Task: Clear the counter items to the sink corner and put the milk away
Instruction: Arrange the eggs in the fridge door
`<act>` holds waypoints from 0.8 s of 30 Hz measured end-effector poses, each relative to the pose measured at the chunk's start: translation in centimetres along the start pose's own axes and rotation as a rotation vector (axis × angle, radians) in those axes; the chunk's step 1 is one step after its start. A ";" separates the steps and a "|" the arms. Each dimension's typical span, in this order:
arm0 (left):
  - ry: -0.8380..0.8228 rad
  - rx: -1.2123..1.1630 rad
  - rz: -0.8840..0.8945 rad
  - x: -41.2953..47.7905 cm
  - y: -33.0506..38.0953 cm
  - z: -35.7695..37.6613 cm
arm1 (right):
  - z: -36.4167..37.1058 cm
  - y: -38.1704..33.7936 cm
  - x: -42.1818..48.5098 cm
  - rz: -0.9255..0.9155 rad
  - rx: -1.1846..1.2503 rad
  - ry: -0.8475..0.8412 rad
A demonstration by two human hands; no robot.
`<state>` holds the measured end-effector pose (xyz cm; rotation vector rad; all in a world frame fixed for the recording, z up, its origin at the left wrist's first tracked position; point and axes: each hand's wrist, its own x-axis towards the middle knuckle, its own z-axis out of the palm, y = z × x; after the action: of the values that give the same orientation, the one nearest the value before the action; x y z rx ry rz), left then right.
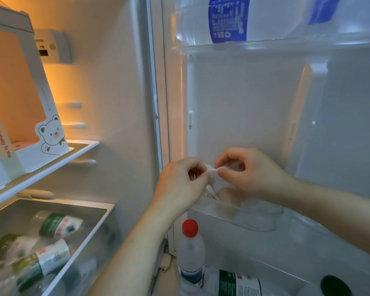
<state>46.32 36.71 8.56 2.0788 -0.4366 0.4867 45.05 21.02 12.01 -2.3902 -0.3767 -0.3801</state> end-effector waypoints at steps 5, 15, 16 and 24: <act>0.027 -0.024 0.010 -0.2 0.0 0.2 | 0.2 0.2 -0.1 0.032 0.068 -0.033; 0.080 -0.083 -0.005 0.0 -0.5 0.1 | 0.1 -0.3 -0.4 0.045 0.192 0.009; 0.076 -0.099 -0.013 0.0 -0.5 0.1 | 0.2 -0.3 -0.5 0.054 0.201 -0.020; 0.084 -0.161 -0.028 0.3 -0.5 -0.1 | -0.1 -0.3 -0.3 0.105 0.109 -0.042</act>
<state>46.81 36.98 8.46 1.9003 -0.3844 0.5037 44.69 21.15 12.14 -2.3028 -0.2823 -0.2553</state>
